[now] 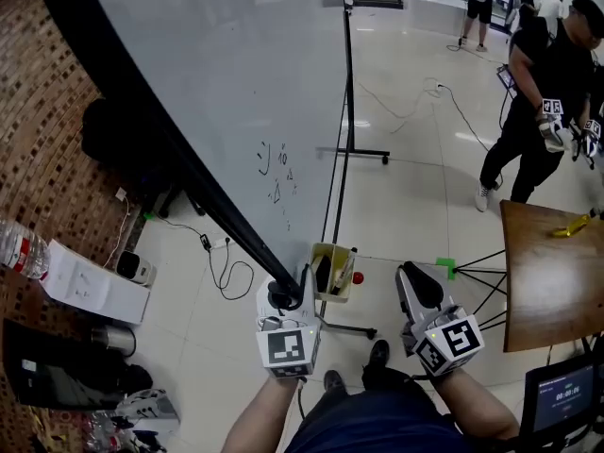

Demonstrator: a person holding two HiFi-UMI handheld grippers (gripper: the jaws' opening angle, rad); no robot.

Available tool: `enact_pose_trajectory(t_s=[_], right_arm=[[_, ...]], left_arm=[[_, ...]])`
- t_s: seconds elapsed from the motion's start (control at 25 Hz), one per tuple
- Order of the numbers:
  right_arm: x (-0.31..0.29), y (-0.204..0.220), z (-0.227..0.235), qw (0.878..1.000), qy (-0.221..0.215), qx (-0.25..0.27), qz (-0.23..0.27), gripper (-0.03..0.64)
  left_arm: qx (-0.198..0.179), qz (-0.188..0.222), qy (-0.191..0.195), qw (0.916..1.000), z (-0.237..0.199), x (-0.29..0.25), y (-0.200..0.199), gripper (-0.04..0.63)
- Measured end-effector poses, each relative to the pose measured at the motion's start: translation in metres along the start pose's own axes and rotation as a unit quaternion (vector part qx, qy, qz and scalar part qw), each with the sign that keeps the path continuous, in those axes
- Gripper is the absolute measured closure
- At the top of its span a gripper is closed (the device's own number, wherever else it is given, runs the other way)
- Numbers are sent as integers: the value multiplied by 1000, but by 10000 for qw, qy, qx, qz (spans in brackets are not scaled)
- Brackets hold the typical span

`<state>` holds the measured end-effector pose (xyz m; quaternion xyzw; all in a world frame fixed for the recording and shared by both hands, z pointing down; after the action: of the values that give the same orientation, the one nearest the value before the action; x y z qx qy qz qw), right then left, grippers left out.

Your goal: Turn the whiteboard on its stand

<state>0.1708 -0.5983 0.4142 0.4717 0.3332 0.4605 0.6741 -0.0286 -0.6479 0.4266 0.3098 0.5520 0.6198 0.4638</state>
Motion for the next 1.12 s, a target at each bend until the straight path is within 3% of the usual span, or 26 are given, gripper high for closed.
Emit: enact_pose_trajectory(t_s=[0.12,0.36,0.52,0.72,1.12], right_arm=[[13,10,-19,9998,173,50,-72,565],[41,20,-23,9995,258,-32,-173,565],[44,5,-29,9998,206,-12,-55,565],[54,-6,-11,9999,95,-111,-19,565],[102,15,0,9991,-85,-407,-94,565]], left_arm=[[-108,130,237,9996,9,4,-1,460],[-20,199,267,9994,35,5,-2,463],[260,72,218,9994,16,12,-7,466],[218,69,439,9988,7,11,-6,466],[71,141,233,9996,-15,74,12,468]])
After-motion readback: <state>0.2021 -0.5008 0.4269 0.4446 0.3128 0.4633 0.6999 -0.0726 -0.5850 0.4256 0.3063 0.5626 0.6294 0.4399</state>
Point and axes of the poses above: the fingertips, and each gripper's own axes: x backward along the fingers, z to its right, y out of its underside, the point moved 2 cm from there along x, backward along the fingers, and after that the axes turned 8 degrees about -x, right-handed, at the moved point
